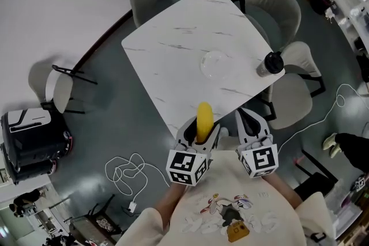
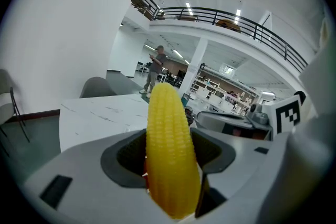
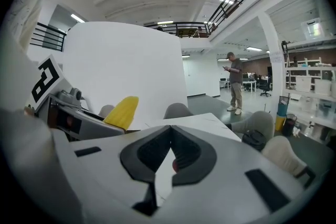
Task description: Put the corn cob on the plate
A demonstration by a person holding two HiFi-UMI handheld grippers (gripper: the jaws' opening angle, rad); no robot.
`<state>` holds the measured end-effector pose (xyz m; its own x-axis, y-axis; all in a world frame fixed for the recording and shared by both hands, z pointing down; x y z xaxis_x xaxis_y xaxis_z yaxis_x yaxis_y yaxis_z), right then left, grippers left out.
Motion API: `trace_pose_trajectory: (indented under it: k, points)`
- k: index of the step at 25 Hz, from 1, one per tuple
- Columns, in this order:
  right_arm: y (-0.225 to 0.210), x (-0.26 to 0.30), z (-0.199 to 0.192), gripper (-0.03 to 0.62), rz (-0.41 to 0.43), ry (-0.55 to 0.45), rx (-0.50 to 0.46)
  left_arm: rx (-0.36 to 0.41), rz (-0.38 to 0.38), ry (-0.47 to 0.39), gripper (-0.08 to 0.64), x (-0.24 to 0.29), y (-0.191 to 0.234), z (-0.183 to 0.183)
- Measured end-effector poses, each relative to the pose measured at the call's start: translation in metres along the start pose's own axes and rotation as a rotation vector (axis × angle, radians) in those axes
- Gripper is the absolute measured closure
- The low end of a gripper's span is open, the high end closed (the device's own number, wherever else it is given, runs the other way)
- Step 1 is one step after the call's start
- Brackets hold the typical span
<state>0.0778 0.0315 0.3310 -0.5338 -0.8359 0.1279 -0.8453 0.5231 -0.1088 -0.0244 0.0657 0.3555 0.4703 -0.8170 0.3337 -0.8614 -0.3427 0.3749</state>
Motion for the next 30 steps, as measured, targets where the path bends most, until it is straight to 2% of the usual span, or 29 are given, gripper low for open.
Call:
trace_pose_trajectory:
  k: [7,13,17,22,26,30]
  points:
    - [0.004,0.040,-0.005,0.588,-0.024,0.017,-0.019,-0.003,-0.018,0.013,0.307,0.011,0.036,0.009]
    - [-0.003,0.063,-0.013,0.588,-0.013,0.050,-0.015,-0.014,-0.029,0.048,0.307,0.029,0.048,0.007]
    - [-0.015,0.076,-0.012,0.588,0.005,0.058,0.017,-0.023,0.007,0.040,0.307,0.042,0.055,0.010]
    - [-0.029,0.091,-0.025,0.588,0.051,0.111,0.011,-0.029,0.054,0.037,0.307,0.058,0.061,0.012]
    - [-0.040,0.105,-0.028,0.588,0.087,0.115,-0.020,-0.029,0.065,0.046,0.307,0.076,0.064,0.008]
    - [-0.052,0.115,-0.039,0.588,0.092,0.109,-0.008,-0.023,0.071,0.056,0.307,0.093,0.069,0.000]
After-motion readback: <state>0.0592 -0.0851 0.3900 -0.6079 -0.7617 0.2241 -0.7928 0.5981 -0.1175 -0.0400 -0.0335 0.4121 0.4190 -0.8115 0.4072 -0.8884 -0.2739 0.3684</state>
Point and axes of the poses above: the fingertips, and each gripper's own axes: x forward along the fingers, y to its left, z out of its top, the point moved 1 cm from there along -x, backward along the fingers, and after that the axes turned 11 degrees about -y, right-handed, at the moved point
